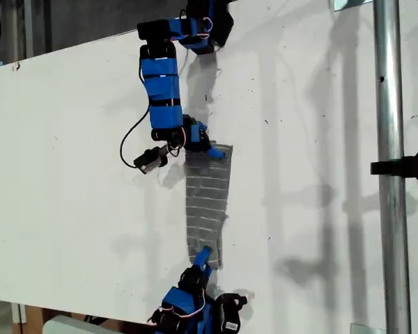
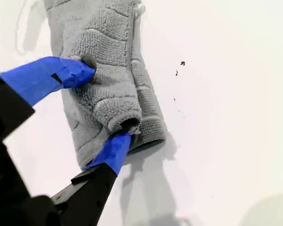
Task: Grasp corners of a towel and fold twice.
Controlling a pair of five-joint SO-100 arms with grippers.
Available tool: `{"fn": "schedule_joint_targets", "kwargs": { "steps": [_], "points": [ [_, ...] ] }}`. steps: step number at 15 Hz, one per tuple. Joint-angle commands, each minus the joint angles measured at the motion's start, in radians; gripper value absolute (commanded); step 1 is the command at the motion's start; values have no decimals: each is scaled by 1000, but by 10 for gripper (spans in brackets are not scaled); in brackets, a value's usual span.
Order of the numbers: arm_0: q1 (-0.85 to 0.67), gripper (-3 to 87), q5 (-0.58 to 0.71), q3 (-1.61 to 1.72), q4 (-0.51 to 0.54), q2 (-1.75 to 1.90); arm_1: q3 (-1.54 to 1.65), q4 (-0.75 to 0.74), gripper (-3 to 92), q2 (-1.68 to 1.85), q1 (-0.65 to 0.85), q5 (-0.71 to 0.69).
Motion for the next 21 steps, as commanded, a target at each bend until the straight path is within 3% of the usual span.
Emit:
{"fn": "schedule_joint_targets", "kwargs": {
  "steps": [1, 4, 7, 10, 14, 16, 19, 21],
  "points": [
    [101, 251, -97, 6, 8, 34, 164, -18, 468, 199, 51, 54],
    [298, 250, -233, 51, 34, 189, 422, -64, 475, 454, 81, 101],
    [460, 261, -241, 141, 109, 592, 615, -75, 488, 706, 94, 135],
    [621, 275, -328, 150, 123, 583, 736, -63, 498, 859, 71, 209],
    [994, 240, -555, 216, 69, 584, 994, -34, 509, 1301, 57, 353],
    [1019, 220, -549, 249, 43, 586, 1043, 0, 493, 1503, 29, 394],
    [1003, 214, -537, 310, 32, 586, 1040, -23, 508, 1427, 52, 416],
    [980, 212, -509, 313, 31, 586, 1012, -132, 505, 1285, 81, 377]
  ]
}}
